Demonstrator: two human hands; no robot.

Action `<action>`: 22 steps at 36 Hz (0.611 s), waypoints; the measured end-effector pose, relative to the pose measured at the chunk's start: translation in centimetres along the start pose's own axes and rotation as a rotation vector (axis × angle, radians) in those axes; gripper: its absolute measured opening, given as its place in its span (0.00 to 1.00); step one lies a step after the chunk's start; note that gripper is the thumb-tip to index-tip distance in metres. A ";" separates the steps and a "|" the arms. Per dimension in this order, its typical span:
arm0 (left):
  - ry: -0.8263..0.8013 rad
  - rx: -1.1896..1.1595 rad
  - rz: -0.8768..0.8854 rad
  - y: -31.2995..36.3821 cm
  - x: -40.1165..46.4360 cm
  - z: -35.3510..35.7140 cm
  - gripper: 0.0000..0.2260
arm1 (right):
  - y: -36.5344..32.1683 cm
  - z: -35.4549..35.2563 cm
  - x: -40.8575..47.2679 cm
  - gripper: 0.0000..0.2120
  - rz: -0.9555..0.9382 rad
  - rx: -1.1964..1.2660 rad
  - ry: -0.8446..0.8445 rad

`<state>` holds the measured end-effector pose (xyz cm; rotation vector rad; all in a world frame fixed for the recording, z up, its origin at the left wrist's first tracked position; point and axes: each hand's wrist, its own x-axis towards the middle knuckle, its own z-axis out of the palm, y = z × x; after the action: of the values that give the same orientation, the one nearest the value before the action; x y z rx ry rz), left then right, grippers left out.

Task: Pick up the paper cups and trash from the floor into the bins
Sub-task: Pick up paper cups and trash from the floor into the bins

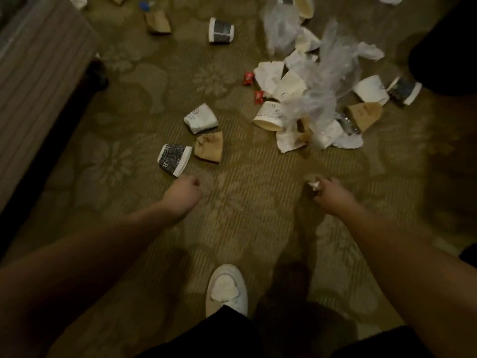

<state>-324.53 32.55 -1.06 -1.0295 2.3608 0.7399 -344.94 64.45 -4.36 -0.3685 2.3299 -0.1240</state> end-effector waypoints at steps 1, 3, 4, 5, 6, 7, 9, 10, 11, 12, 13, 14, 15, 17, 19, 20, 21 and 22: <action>0.049 -0.022 -0.035 -0.5 0.9 0.1 0.15 | 0.1 0.4 0.6 0.34 -0.006 -0.002 0.007; 0.155 -0.104 -0.112 -1.3 2.8 0.2 0.19 | 0.2 1.2 1.5 0.32 -0.026 -0.002 0.020; 0.198 -0.160 -0.149 -1.7 3.8 0.1 0.21 | 0.3 1.6 1.9 0.30 -0.037 -0.001 0.039; 0.236 -0.206 -0.183 -2.1 4.7 0.1 0.23 | 0.4 2.0 2.2 0.27 -0.042 0.000 0.065; 0.267 -0.234 -0.214 -2.4 5.6 -0.1 0.24 | 0.6 2.2 2.5 0.24 -0.039 -0.007 0.097; 0.295 -0.253 -0.234 -2.8 6.6 -0.4 0.26 | 0.7 2.4 2.7 0.22 -0.038 -0.017 0.131; 0.327 -0.283 -0.253 -3.6 8.5 -1.0 0.28 | 0.8 2.5 3.0 0.18 -0.044 -0.029 0.177; 0.329 -0.294 -0.261 -3.9 9.3 -1.3 0.29 | 0.9 2.4 3.1 0.17 -0.049 -0.037 0.190; 0.328 -0.300 -0.269 -4.3 10.2 -1.5 0.30 | 0.9 2.2 3.2 0.16 -0.051 -0.050 0.198; 0.319 -0.306 -0.283 -4.6 10.8 -1.8 0.30 | 0.9 2.1 3.3 0.15 -0.049 -0.069 0.203; 0.306 -0.322 -0.298 -4.8 11.4 -2.1 0.30 | 0.9 2.0 3.4 0.15 -0.052 -0.088 0.206; 0.291 -0.346 -0.311 -5.1 11.8 -2.2 0.29 | 0.8 1.9 3.6 0.15 -0.053 -0.102 0.207; 0.279 -0.362 -0.318 -5.3 12.1 -2.3 0.28 | 0.7 1.8 3.7 0.15 -0.052 -0.109 0.206; 0.257 -0.349 -0.321 -5.6 12.4 -2.4 0.26 | 0.5 1.7 3.9 0.15 -0.044 -0.119 0.198; 0.254 -0.324 -0.312 -5.9 12.5 -2.3 0.26 | 0.2 1.5 4.2 0.16 -0.024 -0.130 0.182; 0.247 -0.327 -0.317 -5.8 12.4 -2.4 0.26 | -0.1 1.3 4.3 0.16 -0.014 -0.135 0.168; 0.238 -0.347 -0.327 -5.9 12.4 -2.2 0.26 | -0.4 1.1 4.4 0.16 -0.013 -0.148 0.150; 0.223 -0.388 -0.341 -5.9 12.1 -2.2 0.27 | -0.9 0.8 4.4 0.17 -0.028 -0.171 0.136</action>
<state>-327.87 21.48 -8.33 -1.7057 2.1729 1.0133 -347.10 62.28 -7.75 -0.4912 2.4776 0.0381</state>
